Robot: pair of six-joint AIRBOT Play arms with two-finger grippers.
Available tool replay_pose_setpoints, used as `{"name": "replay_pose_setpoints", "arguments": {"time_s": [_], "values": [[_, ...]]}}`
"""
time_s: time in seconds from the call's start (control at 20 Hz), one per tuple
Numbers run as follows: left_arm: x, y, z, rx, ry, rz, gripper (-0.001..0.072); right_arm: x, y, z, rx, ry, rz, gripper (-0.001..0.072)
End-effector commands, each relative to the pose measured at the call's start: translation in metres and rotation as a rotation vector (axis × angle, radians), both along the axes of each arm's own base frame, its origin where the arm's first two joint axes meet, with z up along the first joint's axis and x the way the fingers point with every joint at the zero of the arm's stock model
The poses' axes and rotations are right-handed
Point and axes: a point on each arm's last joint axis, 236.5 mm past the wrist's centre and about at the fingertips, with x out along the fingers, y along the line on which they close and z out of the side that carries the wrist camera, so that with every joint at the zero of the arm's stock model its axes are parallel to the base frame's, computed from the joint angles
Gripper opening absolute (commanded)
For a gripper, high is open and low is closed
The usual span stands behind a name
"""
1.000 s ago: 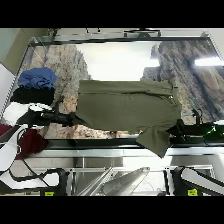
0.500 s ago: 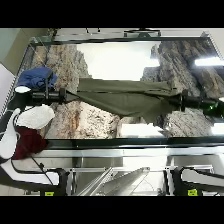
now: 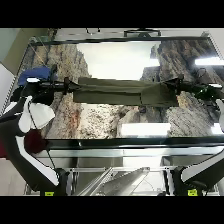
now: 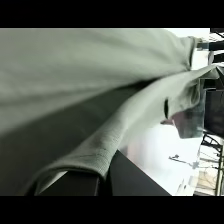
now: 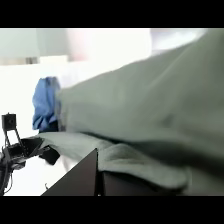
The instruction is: Fold the shirts.
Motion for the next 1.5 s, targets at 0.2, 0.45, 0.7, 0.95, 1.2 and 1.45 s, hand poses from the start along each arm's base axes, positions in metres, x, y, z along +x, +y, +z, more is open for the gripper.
{"name": "replay_pose_setpoints", "arguments": {"time_s": [0.2,0.45,0.7,0.95,1.2,1.45], "values": [[0.035,-0.018,-0.027,0.002,-0.017,-0.042,0.0007,0.026,-0.021,-0.028,-0.041,-0.02,-0.053,0.0079],[0.051,-0.002,0.013,-0.026,-0.027,0.001,0.0338,0.025,-0.044,-0.024,-0.042,-0.033,-0.085,0.0311],[0.097,0.022,0.051,0.019,-0.15,0.207,0.0338,0.017,-0.063,-0.012,-0.034,-0.056,-0.086,0.0442],[0.089,0.041,0.107,0.028,-0.247,0.209,0.0334,-0.009,-0.08,-0.02,-0.086,-0.033,-0.012,0.0445],[0.055,0.06,0.144,0.083,-0.276,0.131,0.0003,-0.034,-0.103,-0.052,-0.35,0.028,0.13,0.0663],[0.034,0.028,0.162,0.16,-0.309,0.03,0.0004,-0.02,-0.079,-0.072,-0.409,-0.004,0.175,0.0708]]}}
